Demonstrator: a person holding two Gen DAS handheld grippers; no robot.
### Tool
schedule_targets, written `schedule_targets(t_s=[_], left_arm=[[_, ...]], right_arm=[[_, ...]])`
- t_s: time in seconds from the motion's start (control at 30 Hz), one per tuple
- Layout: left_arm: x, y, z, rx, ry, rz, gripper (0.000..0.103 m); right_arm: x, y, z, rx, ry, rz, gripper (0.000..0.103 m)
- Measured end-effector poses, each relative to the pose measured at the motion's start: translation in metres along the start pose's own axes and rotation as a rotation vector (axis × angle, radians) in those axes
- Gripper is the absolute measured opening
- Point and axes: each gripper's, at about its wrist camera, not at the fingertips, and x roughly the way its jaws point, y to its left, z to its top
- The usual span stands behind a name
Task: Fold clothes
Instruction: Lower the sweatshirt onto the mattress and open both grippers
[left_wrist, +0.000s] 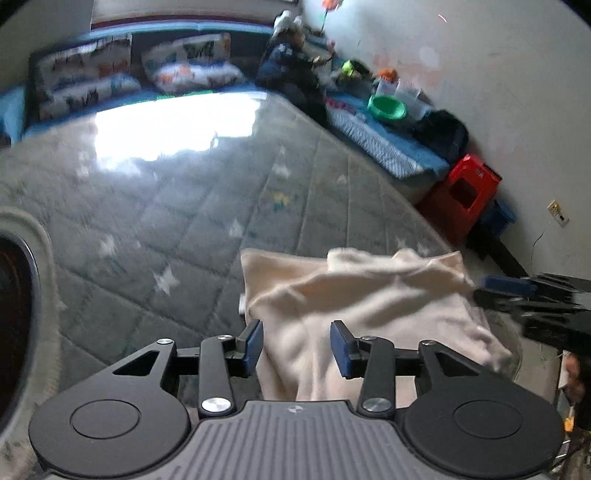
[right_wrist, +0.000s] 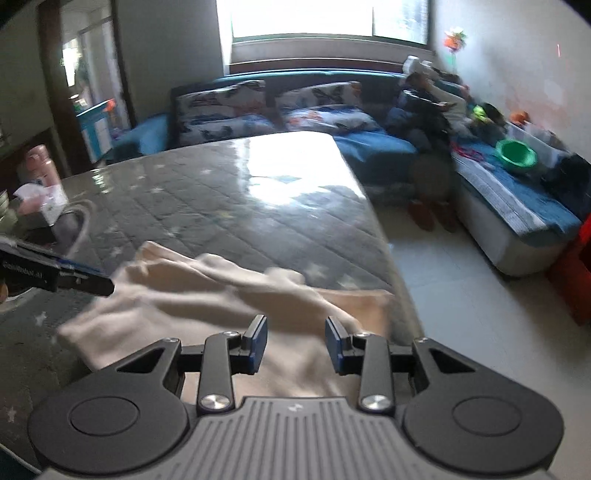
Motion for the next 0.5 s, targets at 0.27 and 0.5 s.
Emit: schedule_targets(t_s=[0.27, 0.5], left_arm=[[-0.006, -0.030, -0.024, 0.098, 0.017, -0.121, 0.040], [0.011, -0.031, -0.039, 0.092, 0.067, -0.128, 0.041]], right_arm=[[0.060, 0.036, 0.020, -0.045, 0.035, 0.064, 0.033], [0.081, 0.040, 0.014, -0.043, 0.045, 0.032, 0.033]])
